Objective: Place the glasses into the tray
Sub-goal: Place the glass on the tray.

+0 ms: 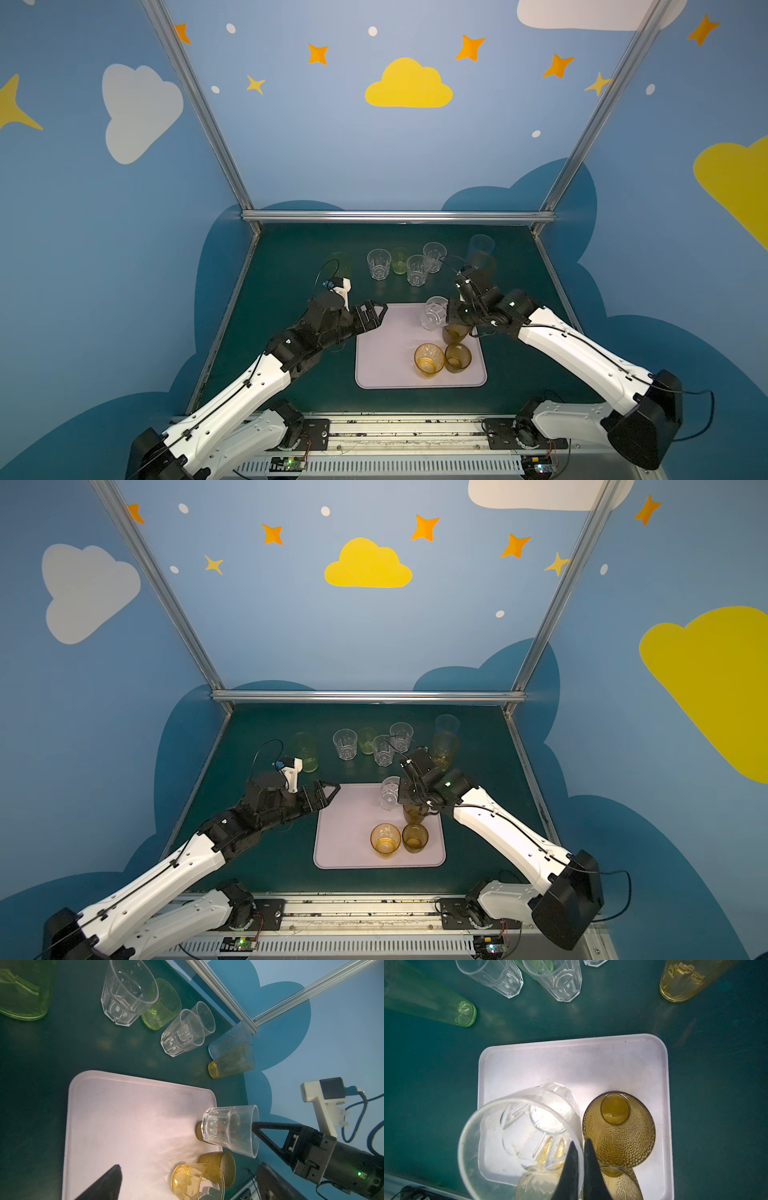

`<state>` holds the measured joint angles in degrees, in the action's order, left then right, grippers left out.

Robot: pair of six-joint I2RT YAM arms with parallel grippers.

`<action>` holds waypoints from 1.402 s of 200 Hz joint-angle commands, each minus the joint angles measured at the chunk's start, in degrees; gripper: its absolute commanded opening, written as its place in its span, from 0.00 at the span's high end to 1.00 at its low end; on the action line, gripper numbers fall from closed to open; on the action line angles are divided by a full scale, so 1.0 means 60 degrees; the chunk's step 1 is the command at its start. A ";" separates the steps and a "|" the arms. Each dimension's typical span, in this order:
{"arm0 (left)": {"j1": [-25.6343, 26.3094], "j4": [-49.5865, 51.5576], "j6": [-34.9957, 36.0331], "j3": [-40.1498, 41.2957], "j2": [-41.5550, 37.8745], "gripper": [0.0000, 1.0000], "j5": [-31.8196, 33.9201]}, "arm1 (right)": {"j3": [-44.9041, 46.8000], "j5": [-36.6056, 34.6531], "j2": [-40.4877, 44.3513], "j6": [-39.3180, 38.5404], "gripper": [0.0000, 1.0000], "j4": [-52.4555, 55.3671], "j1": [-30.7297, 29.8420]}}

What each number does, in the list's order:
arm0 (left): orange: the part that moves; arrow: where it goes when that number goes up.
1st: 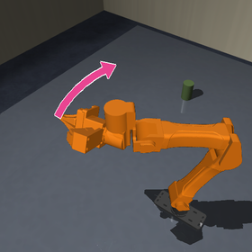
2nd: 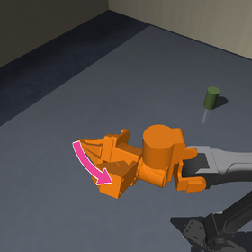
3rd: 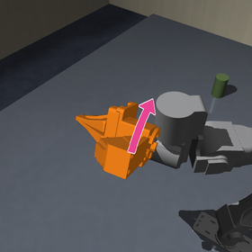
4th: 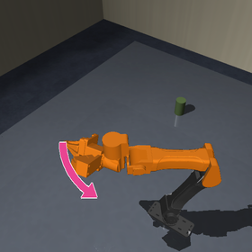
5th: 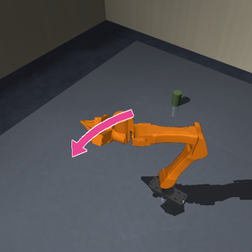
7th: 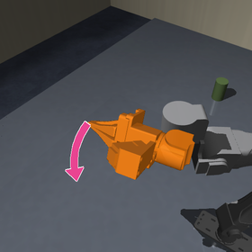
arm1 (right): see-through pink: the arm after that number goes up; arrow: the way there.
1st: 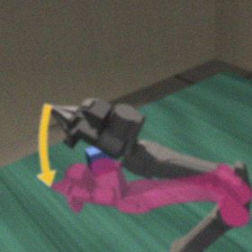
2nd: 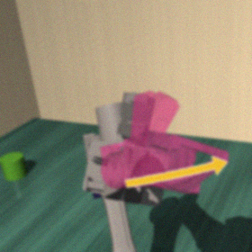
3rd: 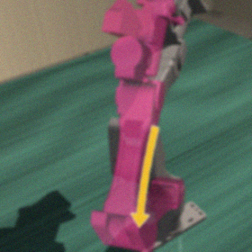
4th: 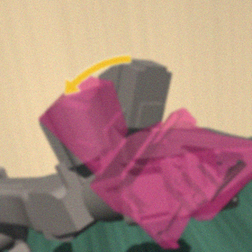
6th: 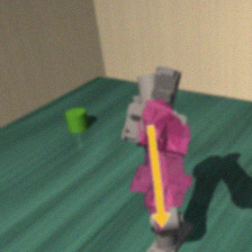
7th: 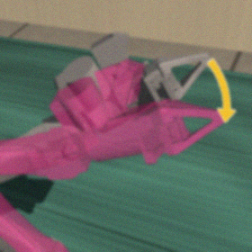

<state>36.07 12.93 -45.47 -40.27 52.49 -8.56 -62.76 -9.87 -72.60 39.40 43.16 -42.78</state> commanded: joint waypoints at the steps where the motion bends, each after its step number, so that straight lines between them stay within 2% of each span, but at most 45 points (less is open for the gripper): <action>1: 0.0008 0.0171 -0.0090 -0.0120 -0.0181 0.00 0.0354 | 0.0015 -0.0118 -0.0041 0.0061 1.00 -0.0411 -0.0185; 59: 0.0004 0.0145 -0.0214 0.0164 -0.0524 0.00 0.0635 | 0.0250 -0.0259 -0.0571 0.0158 1.00 -0.0479 -0.0495; 222: -0.0059 0.0105 -0.0069 0.0135 -0.0117 0.00 0.0503 | 0.0207 -0.0802 -0.1693 0.0573 1.00 -0.0381 -0.1061; 246: -0.0093 0.0145 -0.0046 0.0149 -0.0120 0.00 0.0489 | 0.0250 -0.0769 -0.1741 0.0719 0.92 -0.0476 -0.1073; 280: -0.0153 0.0189 -0.0114 0.0237 -0.0135 0.00 0.0476 | 0.0237 -0.0704 -0.1823 0.0811 0.88 -0.0542 -0.1072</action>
<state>35.59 13.15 -46.74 -39.83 51.68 -5.65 -61.47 -13.91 -82.91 43.11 40.80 -48.86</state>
